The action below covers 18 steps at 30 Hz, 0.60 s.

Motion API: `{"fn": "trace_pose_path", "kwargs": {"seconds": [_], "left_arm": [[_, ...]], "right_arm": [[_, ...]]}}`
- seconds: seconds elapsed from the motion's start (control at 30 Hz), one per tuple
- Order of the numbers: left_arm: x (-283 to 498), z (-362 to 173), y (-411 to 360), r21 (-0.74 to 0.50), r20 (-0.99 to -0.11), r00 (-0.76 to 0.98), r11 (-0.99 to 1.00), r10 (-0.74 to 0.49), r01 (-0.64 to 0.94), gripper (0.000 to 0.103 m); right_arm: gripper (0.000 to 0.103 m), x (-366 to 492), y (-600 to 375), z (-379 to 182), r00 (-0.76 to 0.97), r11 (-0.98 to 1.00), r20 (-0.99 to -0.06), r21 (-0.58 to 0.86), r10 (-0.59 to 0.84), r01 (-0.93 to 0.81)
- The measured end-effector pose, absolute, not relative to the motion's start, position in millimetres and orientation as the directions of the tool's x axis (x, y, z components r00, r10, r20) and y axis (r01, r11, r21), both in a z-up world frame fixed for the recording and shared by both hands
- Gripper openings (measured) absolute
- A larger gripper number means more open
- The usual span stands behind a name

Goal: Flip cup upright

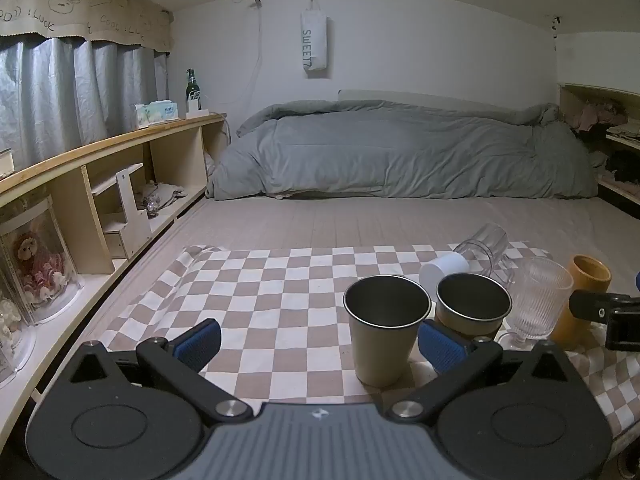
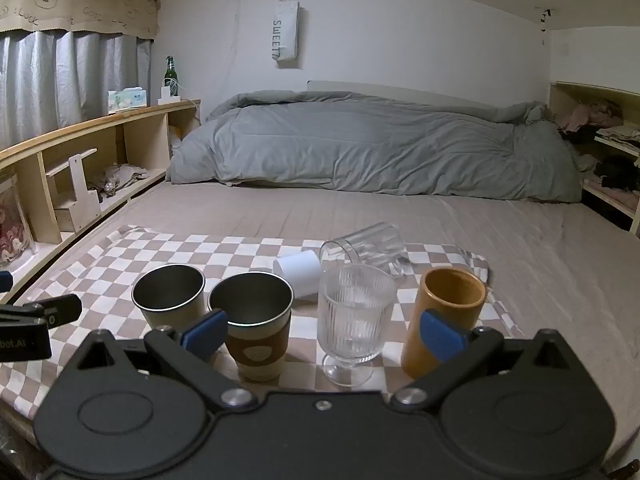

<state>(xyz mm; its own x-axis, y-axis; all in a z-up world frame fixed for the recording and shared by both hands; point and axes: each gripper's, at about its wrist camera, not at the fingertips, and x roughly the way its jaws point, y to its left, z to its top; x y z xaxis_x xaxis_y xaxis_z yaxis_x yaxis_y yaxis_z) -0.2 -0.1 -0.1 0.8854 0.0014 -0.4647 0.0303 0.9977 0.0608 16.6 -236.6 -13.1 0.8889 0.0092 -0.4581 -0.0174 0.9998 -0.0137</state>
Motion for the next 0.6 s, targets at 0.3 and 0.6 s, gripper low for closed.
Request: {"fn": "trace_pose_path", "kwargs": {"seconds": [0.3, 0.6], "left_arm": [[0.0, -0.1, -0.1, 0.063, -0.467, 0.884, 0.998, 0.003, 0.030, 0.103], [-0.1, -0.1, -0.2, 0.065, -0.467, 0.884, 0.997, 0.004, 0.030, 0.103]], "right_arm": [[0.103, 16.2, -236.5, -12.8, 0.888, 1.000, -0.460, -0.010, 0.011, -0.018], [0.103, 16.3, -236.5, -12.9, 0.887, 1.000, -0.462, -0.011, 0.011, -0.018]]}}
